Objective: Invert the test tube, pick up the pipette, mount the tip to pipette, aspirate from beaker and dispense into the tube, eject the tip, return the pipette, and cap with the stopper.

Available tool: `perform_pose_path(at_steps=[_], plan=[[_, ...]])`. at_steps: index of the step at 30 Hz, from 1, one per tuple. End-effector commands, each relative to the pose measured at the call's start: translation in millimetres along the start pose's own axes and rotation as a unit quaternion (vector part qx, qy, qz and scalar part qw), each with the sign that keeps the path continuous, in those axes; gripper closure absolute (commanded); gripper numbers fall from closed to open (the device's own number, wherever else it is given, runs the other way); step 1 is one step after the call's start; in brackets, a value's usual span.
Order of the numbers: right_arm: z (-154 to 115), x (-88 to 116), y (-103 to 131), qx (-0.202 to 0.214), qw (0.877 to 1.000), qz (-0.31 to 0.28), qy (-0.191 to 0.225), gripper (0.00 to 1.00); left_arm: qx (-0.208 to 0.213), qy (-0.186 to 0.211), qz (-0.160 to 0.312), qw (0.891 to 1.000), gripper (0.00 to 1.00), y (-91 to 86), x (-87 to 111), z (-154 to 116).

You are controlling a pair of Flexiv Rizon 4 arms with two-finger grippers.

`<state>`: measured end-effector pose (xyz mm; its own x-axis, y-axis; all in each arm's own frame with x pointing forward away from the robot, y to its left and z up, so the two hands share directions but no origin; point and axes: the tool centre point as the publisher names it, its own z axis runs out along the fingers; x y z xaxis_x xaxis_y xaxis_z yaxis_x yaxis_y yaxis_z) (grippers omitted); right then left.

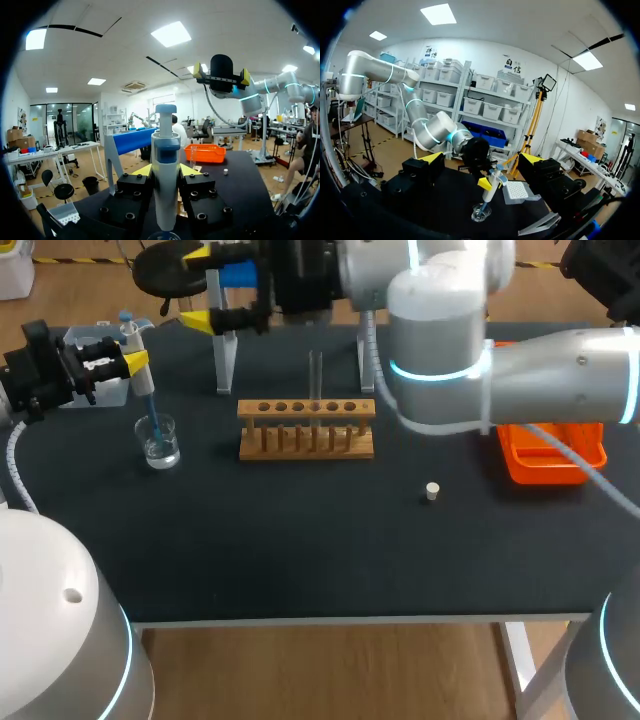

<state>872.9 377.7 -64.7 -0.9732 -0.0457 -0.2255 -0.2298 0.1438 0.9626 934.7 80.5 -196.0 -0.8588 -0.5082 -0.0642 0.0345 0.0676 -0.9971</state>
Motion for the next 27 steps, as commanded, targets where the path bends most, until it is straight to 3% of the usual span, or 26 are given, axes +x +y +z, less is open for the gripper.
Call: perform_pose_path(at_steps=[1,13,19,27], plan=[[-101,4,-12,0.035,0.999,0.004,0.004,0.0,0.0,0.001,0.0,1.0,1.0,-0.5,0.0,-1],[-165,5,-64,0.083,0.996,0.012,-0.005,0.0,0.0,0.001,0.0,1.0,1.0,-0.5,0.0,-1],[-182,3,-97,0.099,0.995,0.014,-0.005,0.0,0.0,0.001,0.0,1.0,1.0,-0.5,0.0,-1],[-190,2,-136,0.092,0.996,0.013,0.014,0.0,0.0,0.001,0.0,1.0,1.0,-0.5,0.0,-1]])
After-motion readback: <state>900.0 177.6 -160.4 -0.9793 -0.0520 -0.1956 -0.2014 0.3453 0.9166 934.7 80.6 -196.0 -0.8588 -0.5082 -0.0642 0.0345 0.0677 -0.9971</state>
